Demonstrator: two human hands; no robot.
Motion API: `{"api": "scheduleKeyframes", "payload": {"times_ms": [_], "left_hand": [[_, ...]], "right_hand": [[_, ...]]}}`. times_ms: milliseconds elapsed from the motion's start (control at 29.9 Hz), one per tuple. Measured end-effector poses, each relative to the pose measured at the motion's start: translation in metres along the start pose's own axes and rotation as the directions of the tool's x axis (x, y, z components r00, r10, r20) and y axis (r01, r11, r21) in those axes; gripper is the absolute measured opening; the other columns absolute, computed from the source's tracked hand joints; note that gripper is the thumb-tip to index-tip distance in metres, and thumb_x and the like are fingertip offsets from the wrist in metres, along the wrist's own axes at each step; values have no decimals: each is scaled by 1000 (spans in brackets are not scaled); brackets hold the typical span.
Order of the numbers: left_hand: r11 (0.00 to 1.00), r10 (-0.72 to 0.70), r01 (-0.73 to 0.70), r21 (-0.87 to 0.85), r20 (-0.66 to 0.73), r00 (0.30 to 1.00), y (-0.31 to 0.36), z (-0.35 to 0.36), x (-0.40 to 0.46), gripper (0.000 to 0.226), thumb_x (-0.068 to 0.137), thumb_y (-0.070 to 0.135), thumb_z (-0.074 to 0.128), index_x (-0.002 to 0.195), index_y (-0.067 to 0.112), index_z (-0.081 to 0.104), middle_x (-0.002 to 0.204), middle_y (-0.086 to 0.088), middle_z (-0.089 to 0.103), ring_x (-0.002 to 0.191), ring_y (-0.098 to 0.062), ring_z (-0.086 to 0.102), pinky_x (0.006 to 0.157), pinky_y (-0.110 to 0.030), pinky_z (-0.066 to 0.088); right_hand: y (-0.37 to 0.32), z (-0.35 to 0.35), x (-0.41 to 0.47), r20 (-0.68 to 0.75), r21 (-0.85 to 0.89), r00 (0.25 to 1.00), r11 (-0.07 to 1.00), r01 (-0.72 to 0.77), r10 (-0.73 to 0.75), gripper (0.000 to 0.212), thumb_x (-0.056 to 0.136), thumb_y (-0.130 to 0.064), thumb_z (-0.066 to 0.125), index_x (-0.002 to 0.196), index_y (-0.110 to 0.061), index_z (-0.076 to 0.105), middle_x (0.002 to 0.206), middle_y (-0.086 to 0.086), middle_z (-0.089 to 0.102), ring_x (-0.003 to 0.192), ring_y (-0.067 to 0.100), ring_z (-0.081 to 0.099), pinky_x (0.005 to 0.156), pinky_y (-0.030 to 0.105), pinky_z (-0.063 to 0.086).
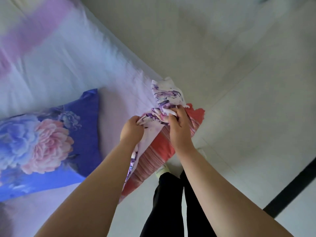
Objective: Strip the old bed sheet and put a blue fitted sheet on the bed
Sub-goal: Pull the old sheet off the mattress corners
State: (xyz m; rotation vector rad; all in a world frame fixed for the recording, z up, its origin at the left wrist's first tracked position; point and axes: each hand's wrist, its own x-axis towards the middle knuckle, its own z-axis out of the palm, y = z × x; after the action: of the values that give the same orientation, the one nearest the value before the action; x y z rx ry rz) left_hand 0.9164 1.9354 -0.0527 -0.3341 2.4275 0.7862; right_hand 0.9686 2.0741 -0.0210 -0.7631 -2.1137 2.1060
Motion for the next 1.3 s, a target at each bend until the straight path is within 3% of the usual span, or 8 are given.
{"api": "scheduleKeyframes", "payload": {"times_ms": [234,468,601,768,869,1036,1136,1303], "left_hand": [[921,-117,-87,-380,-482,869,20,-73,-21,46,77,-3,37,107,20,63,87,7,61,81,-18,55,67,-23,38],[879,-90,-288,-381,-724,684,29,-179,-40,54,70,-8,37,109,18,64,92,7,64,80,-10,53,63,-11,35],[819,-135,-381,-430,-788,600,22,-225,-55,58,64,-10,34,105,18,64,90,9,63,81,-6,55,71,-14,42],[721,14,-302,-623,-423,906,17,-240,-67,26,61,12,43,76,19,63,73,7,64,65,-1,58,63,-18,46],[792,92,-113,-600,-66,994,20,-233,-61,21,80,13,48,92,11,66,86,1,65,80,-9,61,72,-19,48],[932,-11,71,-354,167,986,47,-229,-44,28,85,-4,46,98,18,57,92,-2,53,78,-13,48,58,-14,37],[974,-153,182,-135,202,967,63,-224,-32,40,82,-4,43,114,17,52,100,-7,51,84,-19,44,64,-17,38],[829,-390,371,-418,42,920,96,-191,-13,76,87,7,59,147,25,17,136,-2,48,103,-13,48,88,-21,39]], "right_hand": [[-51,27,-2,-68,39,998,999,10,-8,21,97,-11,39,95,-20,57,95,3,56,86,19,52,76,22,44],[-102,81,-7,169,-224,982,974,-40,79,26,84,-29,46,88,-13,67,95,6,55,87,20,59,80,48,53],[-143,110,-3,364,-128,800,876,-464,477,15,91,-26,57,82,-14,61,95,7,63,96,23,63,88,48,54],[-160,138,26,642,181,568,617,-765,515,61,88,-61,43,124,-15,59,129,10,59,114,28,58,104,46,40],[-160,158,52,613,106,514,583,-806,600,75,85,-70,41,117,-6,63,112,21,66,98,31,67,84,39,54],[-161,176,94,534,-330,579,782,-529,616,14,86,-10,58,73,-7,56,50,4,59,46,12,59,44,14,44],[-172,174,109,568,-486,693,860,-153,444,22,85,3,46,89,-11,62,69,7,62,61,16,58,49,13,43],[-204,180,154,813,-485,522,797,360,259,39,87,2,42,118,-10,61,107,12,65,86,19,55,70,21,36]]}}
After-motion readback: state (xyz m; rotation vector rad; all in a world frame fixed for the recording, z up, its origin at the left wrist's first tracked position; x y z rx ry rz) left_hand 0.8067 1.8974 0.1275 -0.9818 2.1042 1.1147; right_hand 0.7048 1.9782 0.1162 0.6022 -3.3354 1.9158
